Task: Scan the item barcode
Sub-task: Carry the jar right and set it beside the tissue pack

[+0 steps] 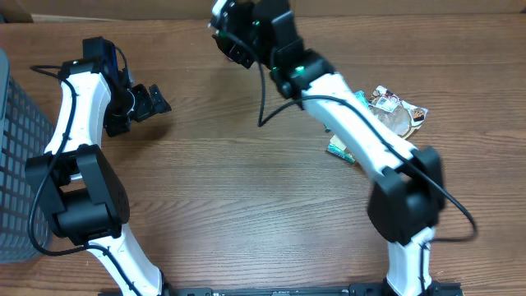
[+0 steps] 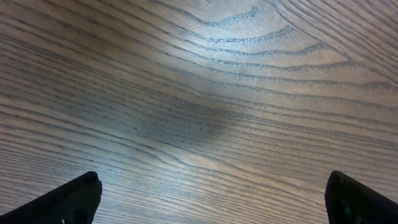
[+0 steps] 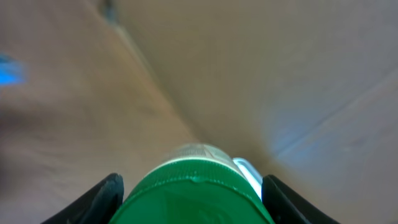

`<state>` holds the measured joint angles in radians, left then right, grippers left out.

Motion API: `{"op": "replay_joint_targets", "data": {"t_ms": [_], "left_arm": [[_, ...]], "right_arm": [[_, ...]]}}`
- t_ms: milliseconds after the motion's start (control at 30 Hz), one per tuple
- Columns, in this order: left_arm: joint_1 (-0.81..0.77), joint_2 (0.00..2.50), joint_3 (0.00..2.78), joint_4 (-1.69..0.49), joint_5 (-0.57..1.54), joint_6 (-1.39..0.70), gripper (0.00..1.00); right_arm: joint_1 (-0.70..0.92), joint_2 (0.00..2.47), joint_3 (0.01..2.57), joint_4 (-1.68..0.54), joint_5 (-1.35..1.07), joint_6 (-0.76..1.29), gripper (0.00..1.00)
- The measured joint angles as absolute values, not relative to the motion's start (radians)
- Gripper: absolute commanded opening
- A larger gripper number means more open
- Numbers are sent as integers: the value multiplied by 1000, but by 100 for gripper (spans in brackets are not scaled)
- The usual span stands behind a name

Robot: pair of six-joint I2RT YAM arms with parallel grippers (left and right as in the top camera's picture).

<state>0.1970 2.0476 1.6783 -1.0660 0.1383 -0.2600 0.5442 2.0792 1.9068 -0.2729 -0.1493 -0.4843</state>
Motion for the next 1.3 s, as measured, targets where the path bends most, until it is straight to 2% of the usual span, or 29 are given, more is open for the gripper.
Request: {"op": "replay_joint_targets", "data": {"t_ms": [33,200,267,400,600,767,867,933,1067,1133,1167,1200,1300], "left_arm": [[197,2048,1678,-1066,138,-260,100],[197,2048,1678,-1066,138,-260,100],[197,2048,1678,-1065,138,-260,100],[197,2048,1678,-1066,138,-260,99],[197,2048,1678,-1066,138,-260,100],[197,2048,1678,-1066,138,-260,100],[197,2048,1678,-1066,139,-260,100],[197,2048,1678,-1066,138,-260,100],[197,2048,1678,-1066,138,-260,100],[197,2048,1678,-1066,138,-260,100],[197,2048,1678,-1066,138,-260,99],[197,2048,1678,-1066,138,-260,99],[197,2048,1678,-1066,138,-260,99]], "right_arm": [[538,2052,1913,-347,-197,-430,52],[506,2011,1935,-780,-340,-299,52],[492,2022,1924,-973,-331,-301,52],[471,2035,1916,-1201,-233,-310,52],[439,2035,1904,-1267,-92,-311,52],[392,2035,1807,-1131,-25,-313,46],[366,2035,1725,-1019,2,-315,46],[345,2036,1660,-922,17,-313,54],[311,2036,1589,-831,30,-285,59],[307,2036,1589,-826,30,-278,70],[307,2035,1589,-827,29,-275,91],[307,2036,1589,-826,28,-269,100],[307,2036,1583,-832,4,-263,100]]}}
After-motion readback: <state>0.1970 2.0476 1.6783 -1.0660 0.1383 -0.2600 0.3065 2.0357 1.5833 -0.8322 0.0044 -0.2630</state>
